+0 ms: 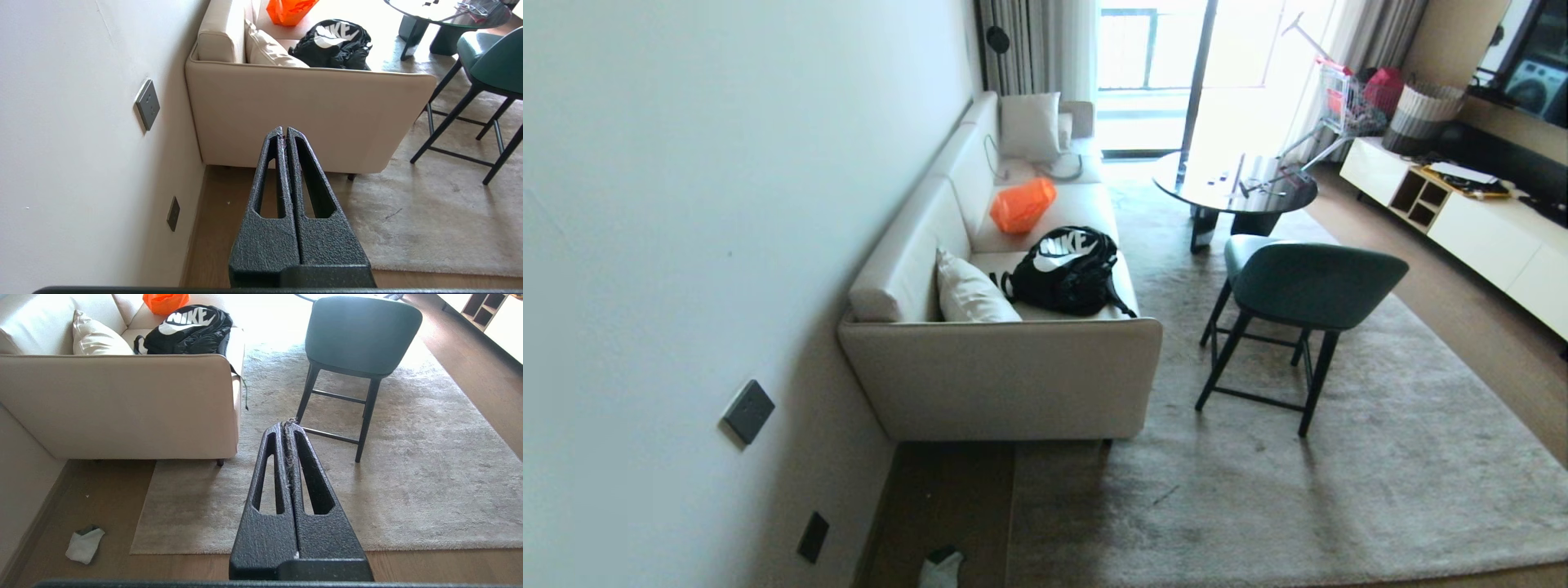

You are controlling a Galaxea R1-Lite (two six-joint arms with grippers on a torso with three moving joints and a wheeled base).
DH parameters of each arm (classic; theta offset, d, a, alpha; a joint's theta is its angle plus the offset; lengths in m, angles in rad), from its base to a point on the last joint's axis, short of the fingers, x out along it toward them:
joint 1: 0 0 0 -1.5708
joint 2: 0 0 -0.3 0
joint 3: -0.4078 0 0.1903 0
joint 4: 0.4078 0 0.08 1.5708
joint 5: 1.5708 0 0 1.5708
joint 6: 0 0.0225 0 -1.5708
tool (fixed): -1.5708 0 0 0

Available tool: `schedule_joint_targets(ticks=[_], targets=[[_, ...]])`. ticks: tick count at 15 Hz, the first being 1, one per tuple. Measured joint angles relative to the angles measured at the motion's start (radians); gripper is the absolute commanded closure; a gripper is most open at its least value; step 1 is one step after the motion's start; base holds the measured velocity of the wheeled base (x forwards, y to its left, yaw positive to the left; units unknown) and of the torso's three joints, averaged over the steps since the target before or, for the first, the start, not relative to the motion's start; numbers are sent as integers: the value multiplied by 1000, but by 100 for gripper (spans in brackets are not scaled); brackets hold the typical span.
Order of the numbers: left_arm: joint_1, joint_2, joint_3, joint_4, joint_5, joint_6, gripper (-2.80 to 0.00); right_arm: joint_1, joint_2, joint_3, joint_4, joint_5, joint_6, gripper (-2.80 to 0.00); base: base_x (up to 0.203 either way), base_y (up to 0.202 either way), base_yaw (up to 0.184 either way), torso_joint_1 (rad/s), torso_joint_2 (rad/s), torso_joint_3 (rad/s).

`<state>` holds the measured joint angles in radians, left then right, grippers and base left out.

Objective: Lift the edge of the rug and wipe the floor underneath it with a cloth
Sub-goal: Pick up the rag

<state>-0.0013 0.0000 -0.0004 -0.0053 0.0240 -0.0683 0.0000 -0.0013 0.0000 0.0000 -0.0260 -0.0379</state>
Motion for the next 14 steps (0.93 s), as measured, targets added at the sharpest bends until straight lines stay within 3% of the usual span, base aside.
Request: schedule_joint_targets(ticks=[14], targets=[[0, 0, 0, 0, 0, 0, 0, 0, 0, 0, 0, 0, 0, 0, 0, 0, 0, 0, 0, 0]])
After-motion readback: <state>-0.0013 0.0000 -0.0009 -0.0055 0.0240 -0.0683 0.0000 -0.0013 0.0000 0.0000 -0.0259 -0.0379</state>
